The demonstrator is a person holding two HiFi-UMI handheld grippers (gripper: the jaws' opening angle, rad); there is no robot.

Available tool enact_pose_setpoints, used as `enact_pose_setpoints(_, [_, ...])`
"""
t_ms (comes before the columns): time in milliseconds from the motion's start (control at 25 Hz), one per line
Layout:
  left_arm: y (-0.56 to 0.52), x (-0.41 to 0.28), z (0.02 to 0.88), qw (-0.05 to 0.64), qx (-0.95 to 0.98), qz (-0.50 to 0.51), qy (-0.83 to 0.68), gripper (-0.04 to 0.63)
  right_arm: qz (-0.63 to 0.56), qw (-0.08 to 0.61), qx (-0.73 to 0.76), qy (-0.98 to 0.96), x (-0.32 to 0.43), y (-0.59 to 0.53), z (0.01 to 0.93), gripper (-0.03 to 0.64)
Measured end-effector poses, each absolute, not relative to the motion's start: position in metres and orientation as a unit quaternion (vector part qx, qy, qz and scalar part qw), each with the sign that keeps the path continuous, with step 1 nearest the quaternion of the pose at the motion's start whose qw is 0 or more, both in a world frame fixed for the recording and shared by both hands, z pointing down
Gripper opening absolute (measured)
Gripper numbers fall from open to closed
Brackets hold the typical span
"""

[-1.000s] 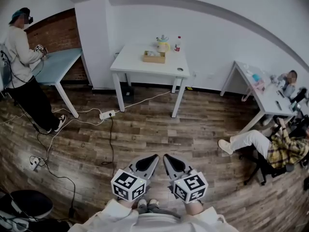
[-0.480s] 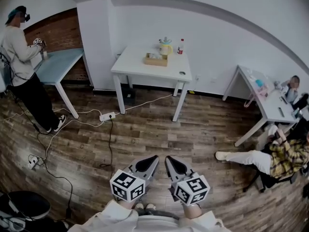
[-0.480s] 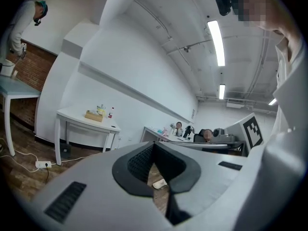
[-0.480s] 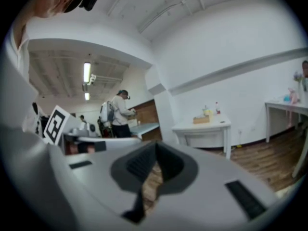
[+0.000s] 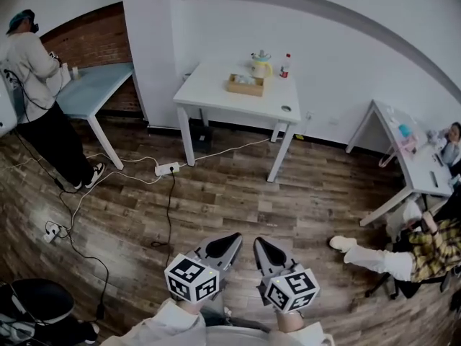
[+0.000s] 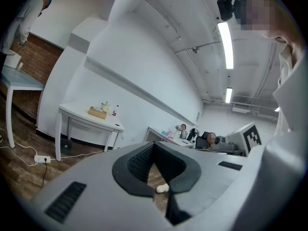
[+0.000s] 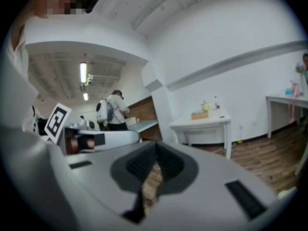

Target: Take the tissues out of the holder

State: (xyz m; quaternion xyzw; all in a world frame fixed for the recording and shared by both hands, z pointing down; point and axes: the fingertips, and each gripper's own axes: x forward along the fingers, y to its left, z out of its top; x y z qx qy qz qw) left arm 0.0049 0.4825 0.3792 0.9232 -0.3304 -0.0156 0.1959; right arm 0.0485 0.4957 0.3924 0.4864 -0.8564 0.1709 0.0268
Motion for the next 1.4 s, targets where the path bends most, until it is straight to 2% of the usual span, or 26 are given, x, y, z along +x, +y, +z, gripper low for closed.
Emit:
enact_pose_setpoints(800, [0.176, 0.004, 0.361, 0.164, 0.95, -0.005, -0.265, 0.018, 0.105, 0.027, 0.536, -0.837, 0.047, 0.18, 0.352, 0.011])
enact_pose_setpoints(1400, [0.029, 0.006, 0.389, 0.204, 0.938, -0.009, -0.279, 0.018, 0.121, 0.039, 0.512, -0.85, 0.046, 0.03, 0.384, 0.011])
